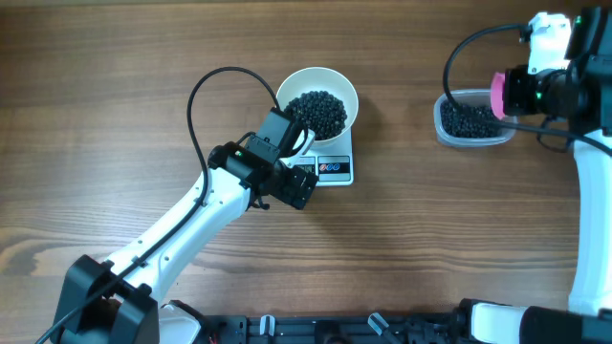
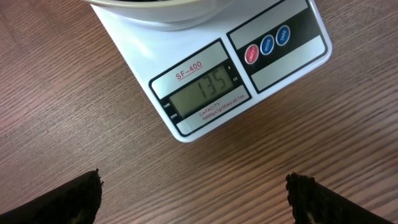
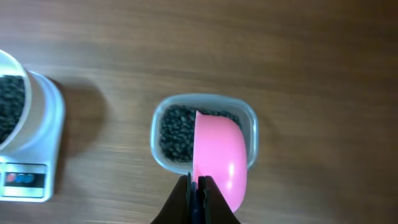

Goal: Scoop item into bowl and weigh 150g on scale
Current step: 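Carry the empty scoop back and dig into the bean tub, then lift a scoop of beans and carry it over the white bowl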

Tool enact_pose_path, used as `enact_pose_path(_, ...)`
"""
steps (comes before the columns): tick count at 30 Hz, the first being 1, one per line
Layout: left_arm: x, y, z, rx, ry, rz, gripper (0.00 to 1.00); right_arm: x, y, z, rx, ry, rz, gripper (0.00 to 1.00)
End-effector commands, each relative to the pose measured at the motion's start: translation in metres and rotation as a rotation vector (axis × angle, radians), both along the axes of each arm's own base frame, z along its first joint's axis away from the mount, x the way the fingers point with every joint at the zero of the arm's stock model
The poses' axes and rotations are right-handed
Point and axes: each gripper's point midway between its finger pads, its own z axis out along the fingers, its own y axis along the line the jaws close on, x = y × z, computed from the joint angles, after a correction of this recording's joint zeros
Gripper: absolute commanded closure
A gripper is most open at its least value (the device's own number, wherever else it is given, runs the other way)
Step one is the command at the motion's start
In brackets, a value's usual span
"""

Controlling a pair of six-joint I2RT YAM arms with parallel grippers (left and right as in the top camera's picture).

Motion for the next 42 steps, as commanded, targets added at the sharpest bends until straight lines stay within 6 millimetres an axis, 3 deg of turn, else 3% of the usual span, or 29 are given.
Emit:
enact_pose_path(1,0.001,0.002,0.004,-0.008,-0.012,-0.005,0.0,0.007,-0.016,-0.028,-0.079,0.095,-0.023,0.96)
enact_pose_path(10,0.001,0.002,0.004,-0.008,-0.012,-0.005,0.0,0.036,-0.024,-0.122,-0.075,0.31,-0.012,0.96)
enact_pose_path(17,0.001,0.002,0.004,-0.008,-0.012,-0.005,0.0,0.072,-0.031,-0.158,-0.093,0.278,0.009,0.96)
enact_pose_path(19,0.001,0.002,0.004,-0.008,-0.012,-0.005,0.0,0.076,-0.022,-0.165,-0.029,0.275,0.032,0.96)
enact_pose_path(23,0.001,0.002,0.004,-0.008,-0.012,-0.005,0.0,0.076,0.025,-0.163,0.23,0.254,0.135,0.96)
enact_pose_path(26,0.001,0.002,0.004,-0.008,-0.012,-0.005,0.0,0.066,0.033,-0.164,0.275,0.292,0.155,0.96)
enact_pose_path(30,0.001,0.002,0.004,-0.008,-0.012,-0.005,0.0,0.032,0.037,-0.171,0.296,0.426,0.181,0.96)
enact_pose_path(33,0.001,0.002,0.004,-0.008,-0.012,-0.005,0.0,0.019,0.016,-0.172,0.335,0.467,0.105,0.96)
enact_pose_path(38,0.001,0.002,0.004,-0.008,-0.012,-0.005,0.0,0.023,-0.022,-0.155,0.59,0.365,-0.05,0.96)
enact_pose_path(42,0.001,0.002,0.004,-0.008,-0.012,-0.005,0.0,0.024,-0.054,-0.147,0.681,0.288,-0.128,0.96)
